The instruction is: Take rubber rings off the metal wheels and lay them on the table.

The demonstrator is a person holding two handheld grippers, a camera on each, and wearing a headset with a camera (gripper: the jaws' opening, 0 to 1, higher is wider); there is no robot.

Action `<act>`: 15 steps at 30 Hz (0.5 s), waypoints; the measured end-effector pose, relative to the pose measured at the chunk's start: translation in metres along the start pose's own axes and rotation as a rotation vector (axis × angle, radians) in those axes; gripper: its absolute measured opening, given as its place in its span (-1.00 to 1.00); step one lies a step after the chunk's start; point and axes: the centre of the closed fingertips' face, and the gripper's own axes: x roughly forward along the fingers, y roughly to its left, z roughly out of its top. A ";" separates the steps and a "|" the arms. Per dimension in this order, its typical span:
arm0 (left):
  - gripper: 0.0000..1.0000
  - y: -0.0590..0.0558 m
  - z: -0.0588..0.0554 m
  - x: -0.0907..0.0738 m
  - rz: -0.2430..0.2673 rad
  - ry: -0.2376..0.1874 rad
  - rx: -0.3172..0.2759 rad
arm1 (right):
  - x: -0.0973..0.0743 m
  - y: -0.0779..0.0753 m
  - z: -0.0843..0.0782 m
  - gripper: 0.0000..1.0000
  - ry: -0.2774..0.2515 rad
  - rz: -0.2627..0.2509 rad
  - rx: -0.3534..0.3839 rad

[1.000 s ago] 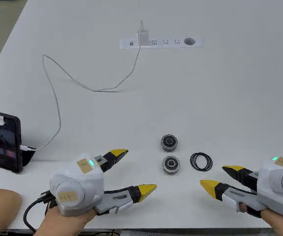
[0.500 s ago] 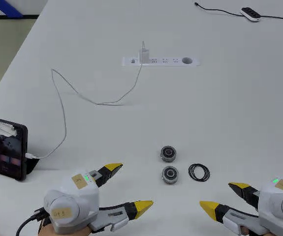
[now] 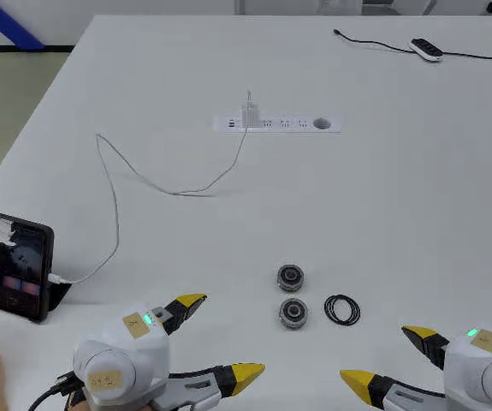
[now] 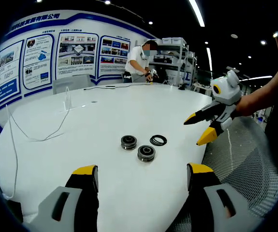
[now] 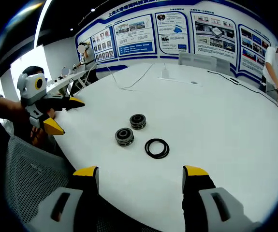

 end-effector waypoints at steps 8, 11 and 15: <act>0.67 -0.003 -0.005 -0.001 0.000 0.010 -0.014 | 0.000 0.004 -0.001 0.59 -0.001 0.004 -0.034; 0.69 -0.004 -0.005 -0.002 -0.001 0.009 -0.011 | -0.001 0.003 -0.001 0.64 -0.006 0.000 -0.033; 0.73 -0.006 -0.006 -0.001 -0.004 0.013 -0.009 | -0.001 0.002 -0.001 0.67 -0.007 -0.004 -0.032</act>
